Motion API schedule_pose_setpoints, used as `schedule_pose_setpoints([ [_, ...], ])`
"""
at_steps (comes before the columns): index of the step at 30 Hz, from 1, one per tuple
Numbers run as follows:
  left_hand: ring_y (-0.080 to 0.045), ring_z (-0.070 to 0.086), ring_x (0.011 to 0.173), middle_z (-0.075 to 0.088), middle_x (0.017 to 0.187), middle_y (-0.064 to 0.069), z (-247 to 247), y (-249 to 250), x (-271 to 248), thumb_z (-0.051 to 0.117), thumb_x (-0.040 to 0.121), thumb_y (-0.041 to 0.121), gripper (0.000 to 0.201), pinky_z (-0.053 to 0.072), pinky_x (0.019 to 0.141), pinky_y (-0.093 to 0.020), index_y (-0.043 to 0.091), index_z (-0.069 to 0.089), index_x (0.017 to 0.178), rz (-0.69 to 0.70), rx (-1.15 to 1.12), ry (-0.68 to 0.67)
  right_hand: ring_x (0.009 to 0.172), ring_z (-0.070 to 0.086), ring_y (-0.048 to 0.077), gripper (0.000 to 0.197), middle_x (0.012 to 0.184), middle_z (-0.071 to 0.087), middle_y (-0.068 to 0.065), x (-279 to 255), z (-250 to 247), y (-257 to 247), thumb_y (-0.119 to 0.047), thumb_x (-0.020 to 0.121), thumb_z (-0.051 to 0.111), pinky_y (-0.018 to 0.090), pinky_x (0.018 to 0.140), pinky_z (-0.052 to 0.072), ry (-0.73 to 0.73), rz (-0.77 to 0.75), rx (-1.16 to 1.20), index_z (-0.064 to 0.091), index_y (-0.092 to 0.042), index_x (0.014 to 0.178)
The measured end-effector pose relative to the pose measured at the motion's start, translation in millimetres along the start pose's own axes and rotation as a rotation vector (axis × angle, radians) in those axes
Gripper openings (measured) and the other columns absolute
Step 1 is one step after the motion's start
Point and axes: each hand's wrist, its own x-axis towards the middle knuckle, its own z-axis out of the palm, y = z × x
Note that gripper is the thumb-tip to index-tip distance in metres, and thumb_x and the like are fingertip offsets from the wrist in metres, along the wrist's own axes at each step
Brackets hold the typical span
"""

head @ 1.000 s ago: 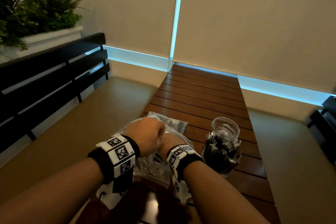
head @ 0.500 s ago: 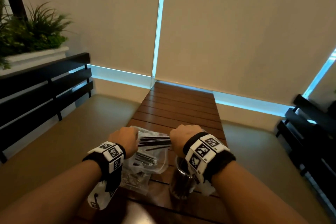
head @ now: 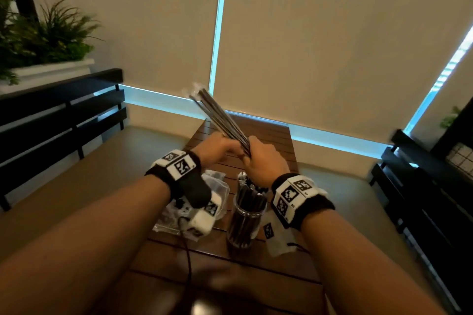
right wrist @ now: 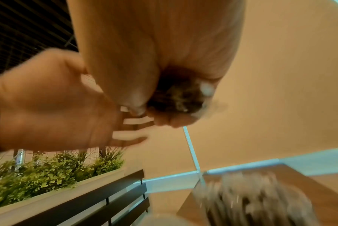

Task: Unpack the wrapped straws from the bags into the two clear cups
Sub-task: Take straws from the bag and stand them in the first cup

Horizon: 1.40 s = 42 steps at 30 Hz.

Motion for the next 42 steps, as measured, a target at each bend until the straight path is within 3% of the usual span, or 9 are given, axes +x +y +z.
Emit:
schedule_pose_setpoints([
  [5, -0.021, 0.063, 0.095, 0.069, 0.086, -0.002, 15, 21, -5, 0.066, 0.085, 0.048, 0.036, 0.046, 0.087, -0.037, 0.013, 0.069, 0.086, -0.061, -0.226, 0.168, 0.088, 0.067, 0.029, 0.028, 0.097, 0.067, 0.007, -5, 43, -14, -0.016, 0.096, 0.051, 0.044, 0.076, 0.055, 0.162, -0.05, 0.372, 0.046, -0.011, 0.123],
  [10, -0.015, 0.059, 0.058, 0.056, 0.054, 0.003, 10, 7, 0, 0.068, 0.086, 0.04, 0.04, 0.048, 0.062, -0.03, 0.016, 0.051, 0.058, 0.057, 0.061, 0.381, 0.103, 0.054, 0.011, 0.045, 0.112, 0.056, -0.011, 2, 36, 2, -0.053, 0.079, 0.065, 0.035, 0.089, 0.051, -0.047, -0.2, 0.169, 0.056, -0.032, 0.117],
  [13, -0.014, 0.043, 0.049, 0.048, 0.051, 0.001, 2, -4, 2, 0.069, 0.083, 0.043, 0.048, 0.037, 0.054, -0.027, 0.015, 0.045, 0.053, 0.06, 0.379, 0.379, 0.097, 0.055, 0.006, 0.007, 0.102, 0.06, -0.012, 2, -6, 6, -0.031, 0.092, 0.06, 0.022, 0.081, 0.044, 0.291, -0.127, 0.498, 0.061, -0.032, 0.099],
  [16, -0.013, 0.038, 0.05, 0.041, 0.053, 0.003, 4, -15, 3, 0.07, 0.085, 0.035, 0.05, 0.031, 0.05, -0.023, 0.017, 0.036, 0.054, 0.043, 0.521, 0.376, 0.096, 0.057, 0.012, 0.021, 0.108, 0.062, -0.002, 6, -51, -3, -0.031, 0.102, 0.041, 0.026, 0.08, 0.046, 0.606, -0.101, 0.728, 0.059, -0.02, 0.108],
  [21, -0.006, 0.042, 0.048, 0.049, 0.054, 0.009, 22, -18, 13, 0.071, 0.084, 0.02, 0.038, 0.031, 0.044, -0.012, 0.023, 0.046, 0.056, 0.129, 0.526, 0.304, 0.086, 0.059, 0.014, 0.039, 0.093, 0.066, -0.002, 15, -35, -29, -0.036, 0.101, 0.032, 0.033, 0.077, 0.047, 0.402, -0.229, 0.376, 0.065, -0.016, 0.096],
  [25, -0.012, 0.055, 0.055, 0.062, 0.061, 0.001, 22, -24, 19, 0.071, 0.083, 0.017, 0.022, 0.043, 0.051, -0.019, 0.014, 0.059, 0.065, 0.161, 0.516, 0.289, 0.079, 0.061, 0.0, 0.028, 0.089, 0.061, -0.011, 16, -12, -13, -0.041, 0.092, 0.061, 0.013, 0.069, 0.049, 0.472, -0.152, 0.672, 0.054, -0.022, 0.112],
  [31, -0.013, 0.063, 0.073, 0.067, 0.083, 0.003, 27, -20, 38, 0.063, 0.089, 0.022, 0.028, 0.045, 0.062, -0.019, 0.02, 0.058, 0.117, 0.287, 0.688, 0.192, 0.071, 0.067, 0.008, 0.017, 0.073, 0.068, -0.005, 28, 14, 2, -0.035, 0.087, 0.068, 0.04, 0.072, 0.058, 0.494, -0.111, 0.596, 0.066, -0.021, 0.077],
  [35, -0.009, 0.054, 0.084, 0.054, 0.096, 0.01, 23, -58, 45, 0.084, 0.061, 0.041, 0.052, 0.046, 0.067, -0.024, 0.026, 0.052, 0.101, 0.128, 0.735, 0.056, 0.059, 0.061, 0.002, 0.025, 0.06, 0.062, -0.007, 34, 10, 32, -0.026, 0.087, 0.067, 0.028, 0.064, 0.054, 0.583, 0.042, 0.613, 0.06, -0.02, 0.063],
  [42, -0.017, 0.055, 0.095, 0.049, 0.11, 0.004, 26, -117, 36, 0.066, 0.086, 0.027, 0.046, 0.045, 0.078, -0.027, 0.035, 0.055, 0.13, -0.01, 1.023, -0.291, 0.046, 0.045, 0.007, 0.032, 0.052, 0.051, -0.001, 39, 20, 72, -0.02, 0.085, 0.061, 0.008, 0.044, 0.035, 0.549, 0.233, 0.46, 0.056, -0.003, 0.058],
])
